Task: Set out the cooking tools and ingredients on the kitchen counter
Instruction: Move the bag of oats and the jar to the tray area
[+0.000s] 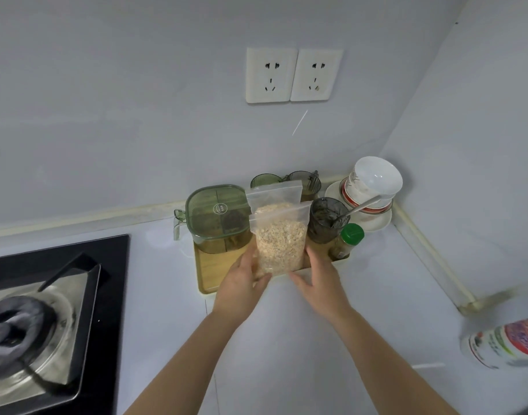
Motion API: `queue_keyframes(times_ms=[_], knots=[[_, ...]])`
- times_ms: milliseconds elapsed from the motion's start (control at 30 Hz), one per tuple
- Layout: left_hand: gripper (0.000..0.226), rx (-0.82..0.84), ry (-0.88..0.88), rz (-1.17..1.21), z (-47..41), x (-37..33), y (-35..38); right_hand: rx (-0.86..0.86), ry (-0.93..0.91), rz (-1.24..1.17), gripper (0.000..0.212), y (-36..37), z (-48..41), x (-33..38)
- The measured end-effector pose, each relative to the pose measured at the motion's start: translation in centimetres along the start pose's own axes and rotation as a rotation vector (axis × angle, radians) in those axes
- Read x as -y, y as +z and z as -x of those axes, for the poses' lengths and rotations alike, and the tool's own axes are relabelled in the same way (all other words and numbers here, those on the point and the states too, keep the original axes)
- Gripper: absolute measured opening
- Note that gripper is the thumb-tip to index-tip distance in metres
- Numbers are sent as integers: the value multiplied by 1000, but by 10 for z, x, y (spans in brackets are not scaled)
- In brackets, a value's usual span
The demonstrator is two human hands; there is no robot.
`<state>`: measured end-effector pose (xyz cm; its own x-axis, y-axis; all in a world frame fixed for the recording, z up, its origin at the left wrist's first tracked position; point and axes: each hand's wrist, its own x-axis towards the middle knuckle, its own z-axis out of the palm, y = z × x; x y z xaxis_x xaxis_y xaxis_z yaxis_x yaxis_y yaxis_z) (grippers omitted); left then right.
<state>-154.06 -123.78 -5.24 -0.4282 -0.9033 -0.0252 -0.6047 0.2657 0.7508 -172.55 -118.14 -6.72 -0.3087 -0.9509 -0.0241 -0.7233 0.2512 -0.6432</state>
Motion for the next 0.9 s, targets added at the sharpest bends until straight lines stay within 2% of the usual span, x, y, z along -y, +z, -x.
queue_keyframes(times_ms=[133,300,433,633,767,900], knots=[[49,-53,14,-7,56,-1,-32,-25,41,-149,55,-2,52,44],[23,-129,-30,146,139,0,-93,-17,4,-285,34,6,120,124],[21,-207,-26,217,220,7,-153,18,-62,-378,20,22,177,196],[21,-366,-117,291,383,49,-251,218,-156,-480,16,89,294,311],[19,-557,-235,296,495,95,-316,423,-224,-507,17,147,366,394],[24,-746,-339,298,575,131,-369,550,-321,-492,16,185,404,469]])
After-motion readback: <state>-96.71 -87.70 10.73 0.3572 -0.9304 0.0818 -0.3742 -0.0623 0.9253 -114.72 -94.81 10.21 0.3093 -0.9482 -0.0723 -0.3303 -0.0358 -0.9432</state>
